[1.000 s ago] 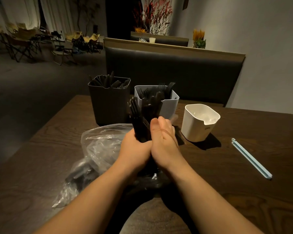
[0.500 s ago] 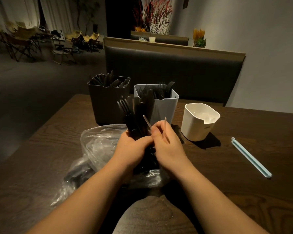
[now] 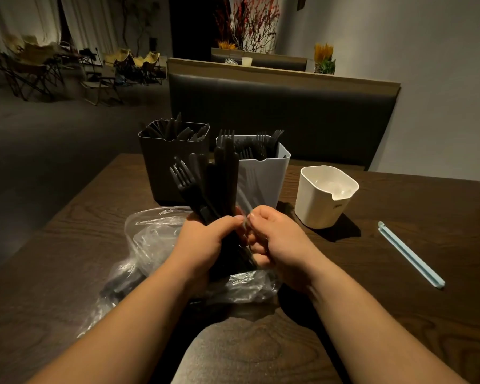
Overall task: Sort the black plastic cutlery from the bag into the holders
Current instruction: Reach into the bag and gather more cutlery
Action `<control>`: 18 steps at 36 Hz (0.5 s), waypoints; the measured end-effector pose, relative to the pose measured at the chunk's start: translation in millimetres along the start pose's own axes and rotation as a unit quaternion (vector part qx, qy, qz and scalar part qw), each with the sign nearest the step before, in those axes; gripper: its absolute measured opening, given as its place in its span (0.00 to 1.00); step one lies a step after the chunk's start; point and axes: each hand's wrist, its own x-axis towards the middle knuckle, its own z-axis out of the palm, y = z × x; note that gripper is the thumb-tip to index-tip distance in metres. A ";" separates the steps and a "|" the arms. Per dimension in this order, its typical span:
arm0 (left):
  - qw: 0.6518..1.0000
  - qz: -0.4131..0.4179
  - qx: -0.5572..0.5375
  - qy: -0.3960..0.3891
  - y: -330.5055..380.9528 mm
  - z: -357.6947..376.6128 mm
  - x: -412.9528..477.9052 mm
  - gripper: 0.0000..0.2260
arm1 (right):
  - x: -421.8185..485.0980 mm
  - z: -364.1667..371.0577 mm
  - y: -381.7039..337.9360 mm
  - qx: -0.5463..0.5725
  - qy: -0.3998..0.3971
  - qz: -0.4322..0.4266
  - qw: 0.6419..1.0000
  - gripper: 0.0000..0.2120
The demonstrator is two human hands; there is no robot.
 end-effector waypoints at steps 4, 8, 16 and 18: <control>0.999 0.024 0.037 0.005 1.9 -4.3 -0.4 0.05 | -0.2 -4.9 0.5 0.047 -0.013 -0.020 0.999 0.10; 0.996 0.061 0.067 0.006 2.6 -4.0 0.4 0.02 | 1.0 -6.3 2.8 0.029 0.029 -0.055 0.998 0.08; 0.998 0.033 0.041 0.046 3.1 -4.3 1.8 0.08 | -0.7 -3.4 0.1 0.044 0.049 -0.070 0.995 0.10; 0.999 0.003 0.012 0.047 4.1 -5.1 2.1 0.10 | -0.8 -5.1 0.2 0.039 0.056 -0.073 0.995 0.09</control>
